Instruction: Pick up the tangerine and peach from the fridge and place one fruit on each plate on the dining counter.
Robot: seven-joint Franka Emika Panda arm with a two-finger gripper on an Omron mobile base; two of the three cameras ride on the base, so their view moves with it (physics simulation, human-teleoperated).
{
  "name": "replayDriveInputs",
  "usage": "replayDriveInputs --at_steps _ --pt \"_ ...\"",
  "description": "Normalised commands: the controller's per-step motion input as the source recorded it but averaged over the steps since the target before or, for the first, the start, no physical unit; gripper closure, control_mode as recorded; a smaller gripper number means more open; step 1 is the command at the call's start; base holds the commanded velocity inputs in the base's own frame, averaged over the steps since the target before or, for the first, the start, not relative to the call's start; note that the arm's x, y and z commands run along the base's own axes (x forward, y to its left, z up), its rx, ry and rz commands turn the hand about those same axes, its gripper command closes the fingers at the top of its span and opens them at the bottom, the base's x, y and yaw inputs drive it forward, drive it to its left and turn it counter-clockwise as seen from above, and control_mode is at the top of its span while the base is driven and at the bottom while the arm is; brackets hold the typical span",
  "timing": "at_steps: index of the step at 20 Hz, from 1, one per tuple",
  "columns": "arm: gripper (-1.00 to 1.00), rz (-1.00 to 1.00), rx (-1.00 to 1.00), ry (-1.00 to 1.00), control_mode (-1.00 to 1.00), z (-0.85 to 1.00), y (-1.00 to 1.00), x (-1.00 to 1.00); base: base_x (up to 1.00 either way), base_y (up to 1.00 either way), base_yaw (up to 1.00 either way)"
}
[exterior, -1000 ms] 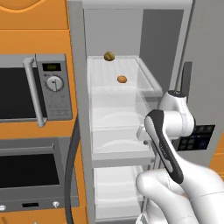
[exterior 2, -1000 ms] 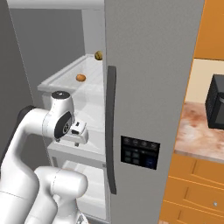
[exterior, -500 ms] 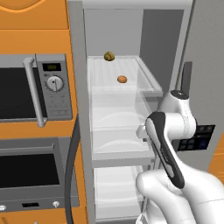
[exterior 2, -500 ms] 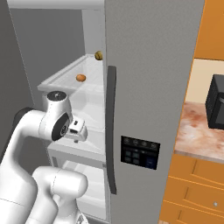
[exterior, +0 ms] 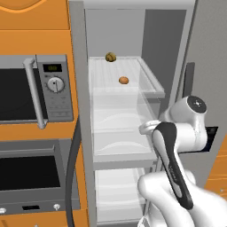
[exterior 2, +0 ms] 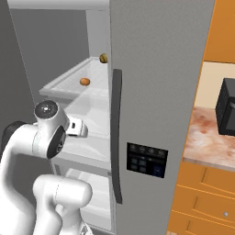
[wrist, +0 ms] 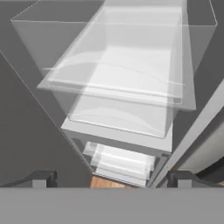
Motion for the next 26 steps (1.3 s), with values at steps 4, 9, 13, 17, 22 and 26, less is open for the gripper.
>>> replayDriveInputs --at_steps 4,9,13,17,22,26 --pt "-1.0 0.02 -0.02 -0.06 -1.0 0.63 0.18 0.16 0.0 0.0 0.0" --pt "-1.0 0.01 -0.02 -0.09 -1.0 0.72 0.1 0.1 0.0 0.0 0.0" --pt "-1.0 0.0 0.0 -0.18 -1.0 0.69 0.0 0.17 0.0 0.0 0.0" --pt "-1.0 -0.02 0.0 -0.17 -1.0 0.47 0.0 0.34 0.0 0.0 0.0" --pt "-1.0 -0.05 0.0 -0.13 -1.0 0.48 0.0 0.43 0.0 0.0 0.0" --pt "-1.0 -0.1 0.0 0.0 -1.0 0.19 0.05 0.54 0.0 0.0 0.0"
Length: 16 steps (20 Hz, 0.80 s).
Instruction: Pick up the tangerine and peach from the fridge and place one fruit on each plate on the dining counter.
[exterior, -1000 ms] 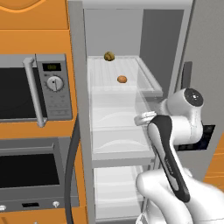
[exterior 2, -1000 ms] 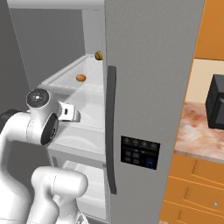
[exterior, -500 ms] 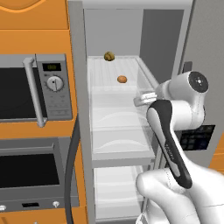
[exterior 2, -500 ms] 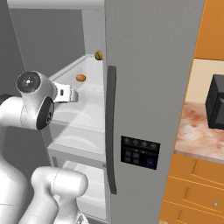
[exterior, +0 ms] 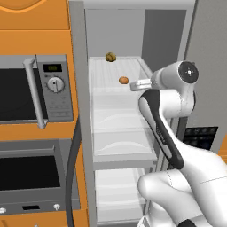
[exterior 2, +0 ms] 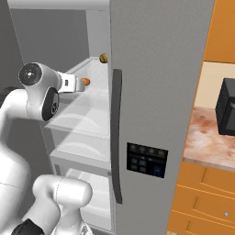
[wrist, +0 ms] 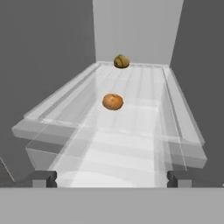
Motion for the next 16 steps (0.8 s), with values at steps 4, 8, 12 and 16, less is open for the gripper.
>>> replayDriveInputs --at_steps 4,8,12,16 --pt "-1.0 -0.1 0.0 0.01 -1.0 -0.1 0.07 0.57 0.0 0.0 0.0" --pt "-1.0 -0.03 0.0 0.11 -1.0 -0.04 0.02 0.61 0.0 0.0 0.0" --pt "-1.0 0.0 0.0 0.26 -1.0 -0.07 0.0 0.63 0.0 0.0 0.0" --pt "-1.0 0.0 0.0 0.06 -1.0 -0.3 0.09 0.44 0.0 0.0 0.0"
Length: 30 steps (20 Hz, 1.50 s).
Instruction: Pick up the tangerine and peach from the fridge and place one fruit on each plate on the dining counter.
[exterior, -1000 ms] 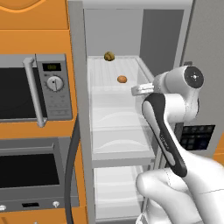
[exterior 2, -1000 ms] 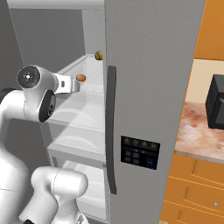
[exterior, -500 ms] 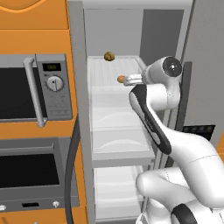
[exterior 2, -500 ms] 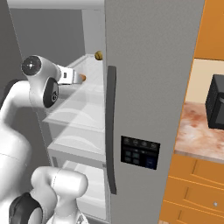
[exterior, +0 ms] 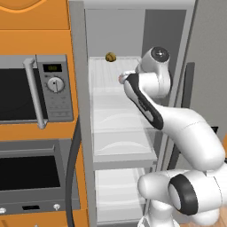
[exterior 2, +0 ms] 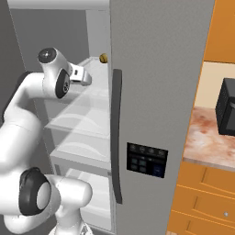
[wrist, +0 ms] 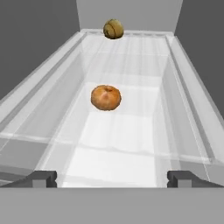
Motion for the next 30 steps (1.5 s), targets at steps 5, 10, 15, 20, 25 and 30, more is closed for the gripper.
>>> replayDriveInputs --at_steps 5,10,15,20,25,30 --pt "-1.0 0.0 0.0 -0.07 -1.0 -0.33 0.11 0.32 0.0 0.0 0.0" --pt "-1.0 0.0 0.01 -0.05 -1.0 -0.21 0.01 0.46 0.0 0.0 0.0" --pt "-1.0 0.0 0.01 0.05 -1.0 0.0 0.02 0.51 0.0 0.0 0.0" --pt "-1.0 0.0 0.0 0.14 -1.0 -0.05 0.08 0.41 0.0 0.0 0.0" --pt "-1.0 0.0 0.0 0.02 -1.0 -0.12 0.05 0.37 0.0 0.0 0.0" --pt "-1.0 0.0 0.0 0.03 -1.0 -0.07 0.0 0.32 0.0 0.0 0.0"
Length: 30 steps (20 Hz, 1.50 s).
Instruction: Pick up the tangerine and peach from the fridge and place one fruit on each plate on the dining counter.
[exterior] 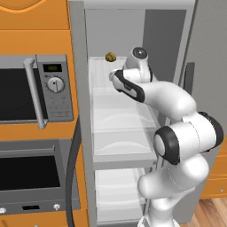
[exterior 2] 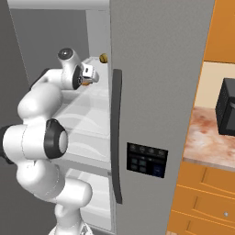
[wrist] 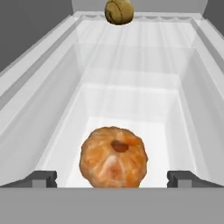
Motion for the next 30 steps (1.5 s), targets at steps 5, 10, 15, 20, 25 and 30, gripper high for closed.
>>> replayDriveInputs --at_steps 5,10,15,20,25,30 --pt "-1.0 0.0 0.0 0.01 -1.0 -0.17 0.0 0.24 0.0 0.0 0.0" --pt "-1.0 0.0 0.0 0.03 -1.0 -0.03 0.0 0.24 0.0 0.0 0.0" --pt "1.0 0.0 0.0 0.07 -1.0 -0.12 0.04 0.01 0.0 0.0 0.0" --pt "1.0 0.0 0.0 0.01 -1.0 -0.25 0.0 0.0 0.0 0.0 0.0" --pt "1.0 0.04 0.0 0.0 -1.0 -0.1 0.0 -0.08 0.0 0.0 0.0" --pt "1.0 0.05 0.01 -0.04 -1.0 0.01 -0.04 -0.66 0.0 0.0 0.0"
